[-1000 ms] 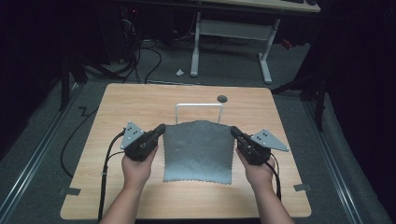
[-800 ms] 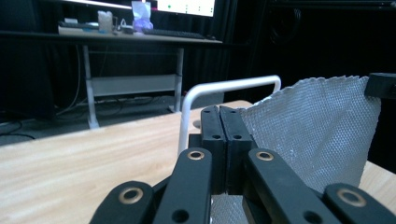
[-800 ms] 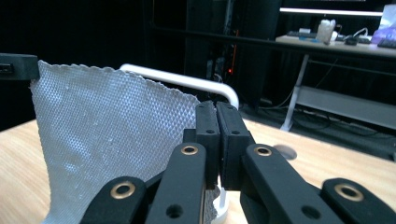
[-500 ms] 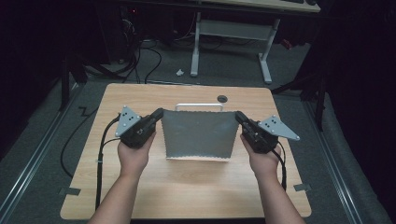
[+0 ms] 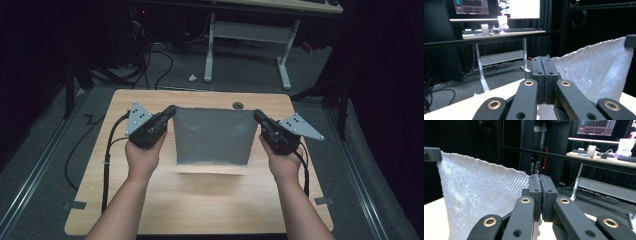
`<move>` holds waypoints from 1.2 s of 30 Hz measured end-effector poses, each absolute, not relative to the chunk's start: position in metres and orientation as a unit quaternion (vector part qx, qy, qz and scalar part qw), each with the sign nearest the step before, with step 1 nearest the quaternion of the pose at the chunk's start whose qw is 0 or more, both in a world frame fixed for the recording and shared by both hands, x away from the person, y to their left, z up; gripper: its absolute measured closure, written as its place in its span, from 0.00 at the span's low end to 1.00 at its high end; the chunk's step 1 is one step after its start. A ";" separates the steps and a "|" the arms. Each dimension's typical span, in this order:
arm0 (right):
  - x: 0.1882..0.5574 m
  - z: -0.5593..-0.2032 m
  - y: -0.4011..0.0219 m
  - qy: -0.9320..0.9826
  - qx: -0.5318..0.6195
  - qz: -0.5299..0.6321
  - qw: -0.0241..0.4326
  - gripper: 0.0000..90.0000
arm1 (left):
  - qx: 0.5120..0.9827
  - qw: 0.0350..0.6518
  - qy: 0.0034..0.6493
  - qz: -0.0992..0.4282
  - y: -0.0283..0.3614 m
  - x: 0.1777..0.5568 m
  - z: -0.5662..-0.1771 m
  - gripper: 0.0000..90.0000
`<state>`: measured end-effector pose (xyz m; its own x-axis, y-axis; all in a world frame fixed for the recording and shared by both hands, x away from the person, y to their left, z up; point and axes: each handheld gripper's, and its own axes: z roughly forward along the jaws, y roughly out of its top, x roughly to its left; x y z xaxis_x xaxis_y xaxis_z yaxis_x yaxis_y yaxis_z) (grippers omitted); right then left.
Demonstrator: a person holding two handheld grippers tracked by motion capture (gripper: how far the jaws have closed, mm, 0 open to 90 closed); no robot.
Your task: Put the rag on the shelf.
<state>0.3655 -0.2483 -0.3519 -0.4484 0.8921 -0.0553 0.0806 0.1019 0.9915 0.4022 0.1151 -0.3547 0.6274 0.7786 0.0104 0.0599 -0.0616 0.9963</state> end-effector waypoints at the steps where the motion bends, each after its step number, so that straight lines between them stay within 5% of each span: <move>1: 0.368 -0.348 -0.248 0.646 0.375 0.554 0.367 0.99 | 0.667 0.607 0.315 0.297 0.115 0.405 -0.352 1.00; 24: 0.446 -0.331 -0.250 0.643 0.398 0.554 0.348 0.99 | 0.691 0.544 0.342 0.330 0.095 0.486 -0.345 1.00; 36: 0.487 -0.354 -0.254 0.668 0.429 0.513 0.327 0.99 | 0.733 0.503 0.368 0.273 0.085 0.519 -0.381 1.00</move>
